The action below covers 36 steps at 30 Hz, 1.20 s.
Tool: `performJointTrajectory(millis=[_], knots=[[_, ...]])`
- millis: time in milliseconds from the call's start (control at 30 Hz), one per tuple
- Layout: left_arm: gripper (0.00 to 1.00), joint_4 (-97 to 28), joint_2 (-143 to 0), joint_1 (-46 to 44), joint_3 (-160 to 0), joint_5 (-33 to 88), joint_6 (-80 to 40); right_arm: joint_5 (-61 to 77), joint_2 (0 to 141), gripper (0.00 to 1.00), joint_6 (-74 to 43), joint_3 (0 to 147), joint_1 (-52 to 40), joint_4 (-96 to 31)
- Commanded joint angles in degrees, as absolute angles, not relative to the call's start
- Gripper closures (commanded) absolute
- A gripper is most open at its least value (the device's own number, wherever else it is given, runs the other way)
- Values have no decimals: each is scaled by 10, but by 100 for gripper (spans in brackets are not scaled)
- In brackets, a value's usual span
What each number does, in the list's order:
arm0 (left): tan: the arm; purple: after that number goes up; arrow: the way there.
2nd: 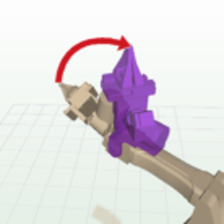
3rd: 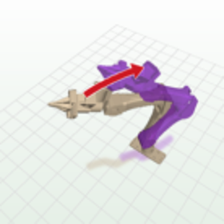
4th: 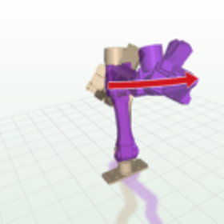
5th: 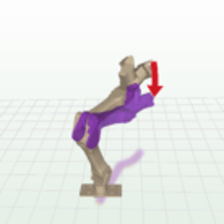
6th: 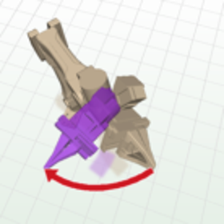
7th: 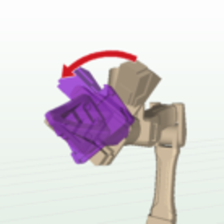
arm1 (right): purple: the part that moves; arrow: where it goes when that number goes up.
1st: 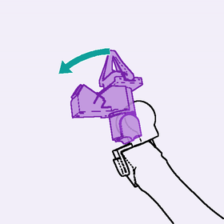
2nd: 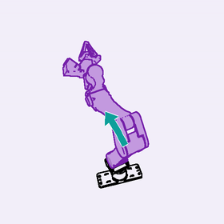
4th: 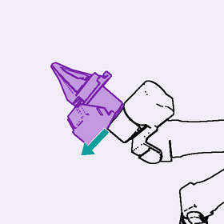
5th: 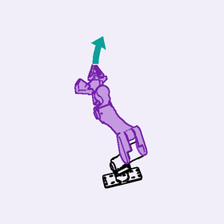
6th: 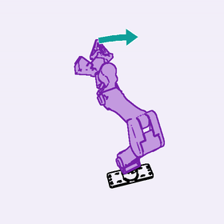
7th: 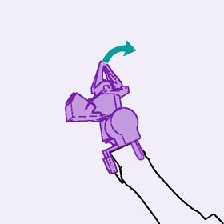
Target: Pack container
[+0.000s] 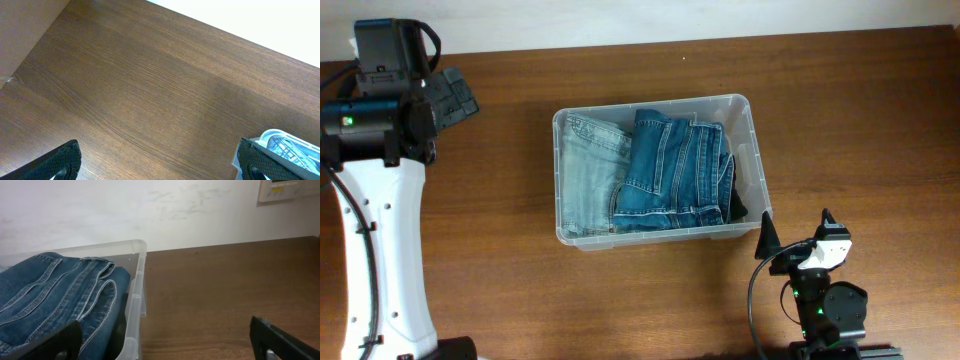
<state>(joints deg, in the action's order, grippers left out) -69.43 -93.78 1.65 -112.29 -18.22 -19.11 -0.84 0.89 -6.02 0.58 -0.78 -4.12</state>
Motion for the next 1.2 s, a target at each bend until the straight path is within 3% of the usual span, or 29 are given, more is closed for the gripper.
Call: performJointTrajectory(millis=[0, 767, 1167], knots=[[1, -693, -939, 19, -1122, -182, -188, -18, 2, 1, -62, 3, -3, -46], [1, -693, -917, -25, -1100, -178, -188, -18, 2, 1, -62, 3, -3, -46], [1, -692, -751, -66, -875, -178, -188, -18, 2, 1, -62, 3, -3, -46]])
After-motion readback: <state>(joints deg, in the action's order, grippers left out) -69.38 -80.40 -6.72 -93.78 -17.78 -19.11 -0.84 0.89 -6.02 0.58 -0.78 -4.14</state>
